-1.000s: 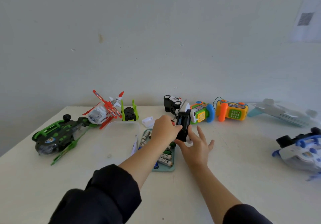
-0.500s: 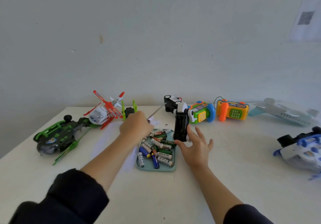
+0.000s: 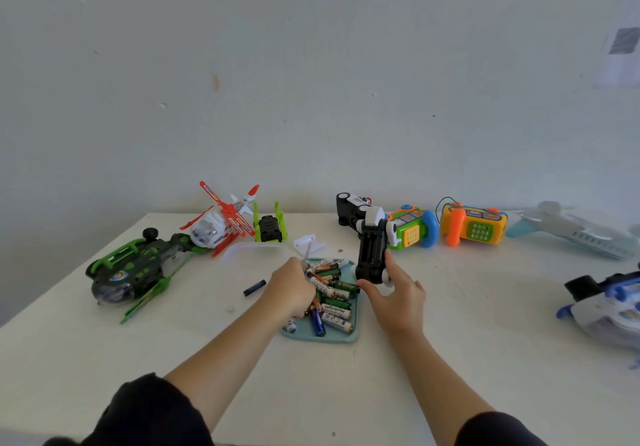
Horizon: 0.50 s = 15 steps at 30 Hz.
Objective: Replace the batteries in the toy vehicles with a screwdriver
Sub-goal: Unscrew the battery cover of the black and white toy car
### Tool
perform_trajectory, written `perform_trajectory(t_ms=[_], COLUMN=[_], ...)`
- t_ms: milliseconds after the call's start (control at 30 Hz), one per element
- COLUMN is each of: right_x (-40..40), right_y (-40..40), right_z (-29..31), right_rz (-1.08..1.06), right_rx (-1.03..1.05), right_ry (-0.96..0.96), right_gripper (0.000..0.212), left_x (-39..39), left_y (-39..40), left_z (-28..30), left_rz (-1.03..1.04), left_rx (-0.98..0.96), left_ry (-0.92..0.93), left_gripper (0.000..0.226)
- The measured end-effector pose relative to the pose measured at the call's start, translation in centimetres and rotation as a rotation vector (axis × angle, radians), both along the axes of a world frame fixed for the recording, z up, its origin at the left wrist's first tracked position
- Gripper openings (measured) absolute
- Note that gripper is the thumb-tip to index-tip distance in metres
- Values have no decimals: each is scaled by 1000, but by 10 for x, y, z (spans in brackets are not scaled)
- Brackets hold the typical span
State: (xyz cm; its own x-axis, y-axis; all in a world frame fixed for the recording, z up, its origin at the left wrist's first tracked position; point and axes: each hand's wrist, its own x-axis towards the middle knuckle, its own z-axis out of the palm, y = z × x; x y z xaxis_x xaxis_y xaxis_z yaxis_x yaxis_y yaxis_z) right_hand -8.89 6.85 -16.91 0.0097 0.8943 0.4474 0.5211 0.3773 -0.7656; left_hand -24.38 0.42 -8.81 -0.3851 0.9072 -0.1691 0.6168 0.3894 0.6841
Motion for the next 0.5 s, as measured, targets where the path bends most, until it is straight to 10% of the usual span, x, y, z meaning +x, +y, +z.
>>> perform_trajectory(t_ms=[233,500], right_x=[0,1], right_y=[-1,-5], right_z=[1,7], right_rz=[20,33], right_rx=[14,-26], right_ry=[52,147], right_gripper=[68,71], left_x=[-36,-31], left_y=[-6,-2], left_z=[-15,-17], left_rz=[-31,-296], left_rx=[-134,107], left_ry=[698,835], left_gripper=[35,37])
